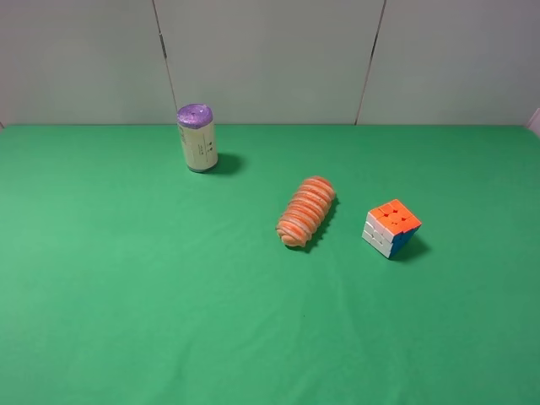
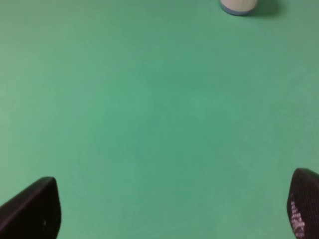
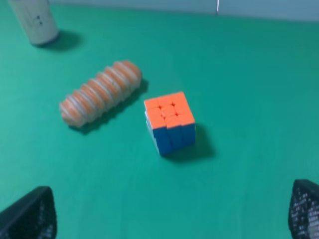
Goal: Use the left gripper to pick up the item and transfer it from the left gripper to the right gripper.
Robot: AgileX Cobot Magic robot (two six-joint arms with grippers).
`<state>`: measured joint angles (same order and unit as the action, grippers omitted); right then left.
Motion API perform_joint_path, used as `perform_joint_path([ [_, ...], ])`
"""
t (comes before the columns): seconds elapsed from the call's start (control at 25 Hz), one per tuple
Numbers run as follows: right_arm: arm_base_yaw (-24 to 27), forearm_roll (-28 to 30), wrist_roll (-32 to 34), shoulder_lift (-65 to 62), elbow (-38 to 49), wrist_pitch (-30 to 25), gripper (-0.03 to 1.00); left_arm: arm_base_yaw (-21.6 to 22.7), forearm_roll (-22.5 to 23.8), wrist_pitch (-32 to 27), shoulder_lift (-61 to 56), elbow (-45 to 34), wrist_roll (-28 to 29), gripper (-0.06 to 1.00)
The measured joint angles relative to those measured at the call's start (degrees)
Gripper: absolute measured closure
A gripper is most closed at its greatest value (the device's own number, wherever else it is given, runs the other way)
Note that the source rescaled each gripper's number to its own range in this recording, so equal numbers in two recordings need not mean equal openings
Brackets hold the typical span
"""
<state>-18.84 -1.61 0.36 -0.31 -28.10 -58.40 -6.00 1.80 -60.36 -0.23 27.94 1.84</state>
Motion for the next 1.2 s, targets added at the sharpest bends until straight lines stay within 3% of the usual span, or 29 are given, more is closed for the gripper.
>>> perform_joint_path([
  [0.48,0.25,-0.13,-0.05,0.00,0.06,0.00,-0.03,0.00,-0.11,0.00,0.00,0.00,0.00,0.18],
  [0.92,19.59,-0.17,-0.05,0.00,0.06,0.00,-0.03,0.00,-0.15,0.00,0.00,0.00,0.00,0.18],
  [1.2,21.33,-0.24,-0.36,0.00,0.06,0.00,-0.03,0.00,-0.15,0.00,0.00,0.00,0.00,0.18],
])
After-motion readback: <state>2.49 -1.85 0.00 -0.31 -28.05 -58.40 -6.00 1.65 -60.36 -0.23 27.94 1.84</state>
